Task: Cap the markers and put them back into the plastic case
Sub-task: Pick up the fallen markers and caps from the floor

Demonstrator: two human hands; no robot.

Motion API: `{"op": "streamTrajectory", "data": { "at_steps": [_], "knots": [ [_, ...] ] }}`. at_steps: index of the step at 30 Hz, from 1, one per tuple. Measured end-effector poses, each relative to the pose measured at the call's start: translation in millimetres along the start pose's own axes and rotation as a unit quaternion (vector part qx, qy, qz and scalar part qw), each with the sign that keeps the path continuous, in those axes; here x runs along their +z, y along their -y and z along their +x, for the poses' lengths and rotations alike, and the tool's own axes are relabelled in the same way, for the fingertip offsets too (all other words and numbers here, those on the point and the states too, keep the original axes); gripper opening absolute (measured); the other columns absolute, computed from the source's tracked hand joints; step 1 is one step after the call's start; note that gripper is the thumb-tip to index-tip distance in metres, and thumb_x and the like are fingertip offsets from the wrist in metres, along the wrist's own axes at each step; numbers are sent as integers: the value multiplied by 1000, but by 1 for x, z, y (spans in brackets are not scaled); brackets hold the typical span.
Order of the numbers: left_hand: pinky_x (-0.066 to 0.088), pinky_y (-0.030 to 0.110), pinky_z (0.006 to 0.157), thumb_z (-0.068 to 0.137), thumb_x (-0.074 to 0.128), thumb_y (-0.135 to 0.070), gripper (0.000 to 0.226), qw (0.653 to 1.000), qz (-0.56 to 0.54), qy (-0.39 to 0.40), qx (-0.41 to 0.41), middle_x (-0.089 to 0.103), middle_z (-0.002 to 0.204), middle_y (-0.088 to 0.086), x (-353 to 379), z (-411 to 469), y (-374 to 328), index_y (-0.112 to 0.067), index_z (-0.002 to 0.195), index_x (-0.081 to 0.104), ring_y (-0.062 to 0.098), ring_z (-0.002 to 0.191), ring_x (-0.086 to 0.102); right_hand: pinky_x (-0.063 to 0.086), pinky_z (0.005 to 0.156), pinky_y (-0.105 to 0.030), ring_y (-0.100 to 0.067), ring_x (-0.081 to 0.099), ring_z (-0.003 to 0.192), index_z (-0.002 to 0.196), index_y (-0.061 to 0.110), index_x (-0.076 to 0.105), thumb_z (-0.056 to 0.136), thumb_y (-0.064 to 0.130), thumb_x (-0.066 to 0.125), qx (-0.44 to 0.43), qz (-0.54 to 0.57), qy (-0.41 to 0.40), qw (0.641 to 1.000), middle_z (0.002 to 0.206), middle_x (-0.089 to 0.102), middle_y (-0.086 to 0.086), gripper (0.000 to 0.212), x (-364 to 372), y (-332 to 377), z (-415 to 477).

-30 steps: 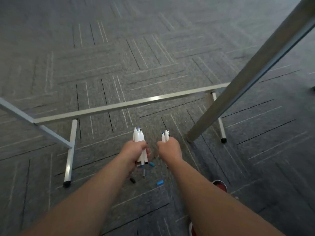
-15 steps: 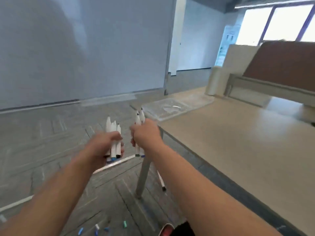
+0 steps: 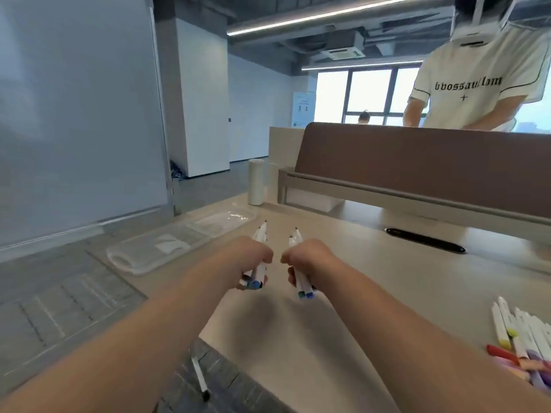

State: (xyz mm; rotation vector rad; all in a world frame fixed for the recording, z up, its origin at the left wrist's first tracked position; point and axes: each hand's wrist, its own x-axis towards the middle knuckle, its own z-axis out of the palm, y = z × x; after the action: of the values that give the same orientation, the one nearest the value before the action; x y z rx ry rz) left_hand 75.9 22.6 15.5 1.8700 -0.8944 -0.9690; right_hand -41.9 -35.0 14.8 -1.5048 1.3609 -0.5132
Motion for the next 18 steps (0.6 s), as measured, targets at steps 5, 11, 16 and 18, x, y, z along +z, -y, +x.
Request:
{"op": "streamTrajectory", "data": {
  "at_steps": [5, 11, 16, 18],
  "knots": [
    [52, 30, 56, 87, 64, -11, 23, 994, 110, 27, -14, 55, 86, 15, 56, 33, -17, -6, 107, 53, 27, 68, 58, 47, 54, -30, -23, 55, 55, 88, 2, 50, 95, 9, 55, 75, -55, -22, 995, 72, 55, -14, 11, -31, -19, 37],
    [52, 34, 68, 90, 59, -7, 17, 987, 150, 42, -46, 60, 94, 21, 84, 62, -24, 0, 105, 56, 33, 81, 60, 58, 72, -38, -28, 64, 62, 102, 3, 57, 93, 10, 53, 96, -120, -58, 986, 76, 63, -15, 12, -38, -20, 67],
    [48, 29, 46, 89, 61, -9, 15, 971, 231, 52, -36, 60, 71, 16, 94, 70, -30, 1, 78, 60, 29, 63, 60, 48, 66, -32, -25, 61, 68, 151, 23, 36, 89, 12, 59, 29, -215, -71, 974, 92, 69, -10, 67, -40, -22, 76],
    [58, 34, 57, 89, 61, -10, 18, 967, 246, 58, -27, 66, 77, 20, 98, 69, -31, 1, 74, 60, 34, 71, 68, 47, 61, -31, -23, 63, 63, 137, 25, 53, 87, 13, 59, 27, -228, -88, 969, 72, 62, -6, 51, -42, -23, 76]
  ]
}}
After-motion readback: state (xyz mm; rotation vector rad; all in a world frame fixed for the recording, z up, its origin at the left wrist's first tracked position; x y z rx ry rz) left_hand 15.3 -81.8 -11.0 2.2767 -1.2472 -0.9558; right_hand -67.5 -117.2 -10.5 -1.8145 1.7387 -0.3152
